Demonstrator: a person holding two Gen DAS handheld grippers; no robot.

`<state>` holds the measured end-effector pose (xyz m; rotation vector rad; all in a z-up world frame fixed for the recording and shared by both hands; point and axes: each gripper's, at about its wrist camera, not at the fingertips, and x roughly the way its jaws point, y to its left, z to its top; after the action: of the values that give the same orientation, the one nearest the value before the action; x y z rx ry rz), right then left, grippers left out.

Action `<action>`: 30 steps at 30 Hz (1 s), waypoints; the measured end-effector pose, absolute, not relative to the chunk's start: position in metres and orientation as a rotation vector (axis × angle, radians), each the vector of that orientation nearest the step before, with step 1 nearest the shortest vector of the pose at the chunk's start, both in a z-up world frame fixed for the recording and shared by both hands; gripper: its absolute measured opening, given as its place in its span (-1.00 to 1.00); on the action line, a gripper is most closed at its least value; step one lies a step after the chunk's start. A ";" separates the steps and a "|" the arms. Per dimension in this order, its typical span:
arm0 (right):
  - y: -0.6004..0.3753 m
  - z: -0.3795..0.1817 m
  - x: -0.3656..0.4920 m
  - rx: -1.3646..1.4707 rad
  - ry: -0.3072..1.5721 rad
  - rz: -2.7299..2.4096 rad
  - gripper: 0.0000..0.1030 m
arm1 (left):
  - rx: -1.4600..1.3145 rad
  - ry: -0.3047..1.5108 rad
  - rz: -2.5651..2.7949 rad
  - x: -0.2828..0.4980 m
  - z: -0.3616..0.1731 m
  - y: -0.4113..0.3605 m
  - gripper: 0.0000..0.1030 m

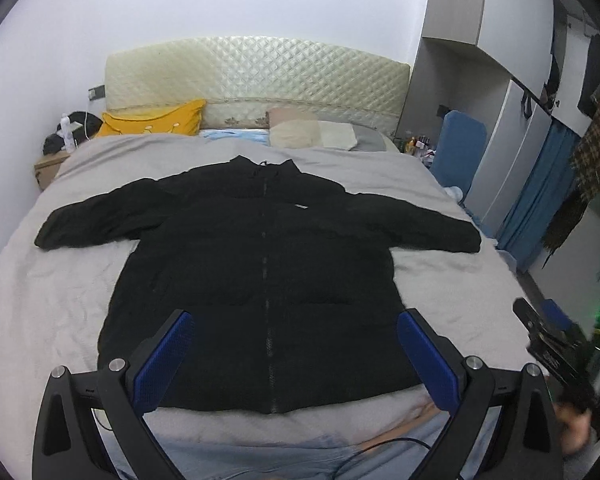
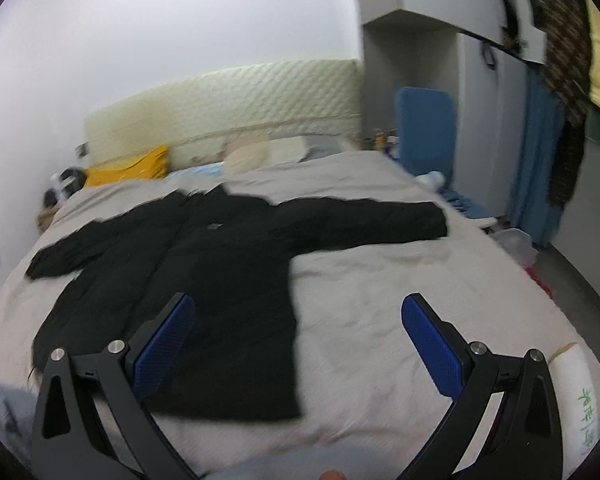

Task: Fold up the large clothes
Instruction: 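Position both grippers above the black puffer jacket, then grasp the cuff of the jacket sleeve with the right gripper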

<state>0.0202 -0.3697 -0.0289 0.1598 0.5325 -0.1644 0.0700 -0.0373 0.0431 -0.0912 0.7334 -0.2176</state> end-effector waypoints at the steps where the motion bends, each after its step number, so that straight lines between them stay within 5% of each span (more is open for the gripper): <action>1: -0.390 -0.034 0.032 0.202 0.545 -0.174 1.00 | -0.074 0.746 -0.209 0.075 0.044 -0.040 0.99; 12: -0.550 -0.127 0.149 0.555 0.604 -0.208 0.92 | -0.067 0.780 -0.237 0.114 0.078 -0.077 0.99; 30: -0.661 -0.238 0.289 0.819 0.601 -0.214 0.92 | -0.055 1.020 -0.149 0.230 -0.019 -0.137 0.99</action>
<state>0.2885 -0.6613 -0.2375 0.8185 0.6006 -0.2139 0.2296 -0.1373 -0.0187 -0.0546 1.0196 -0.1489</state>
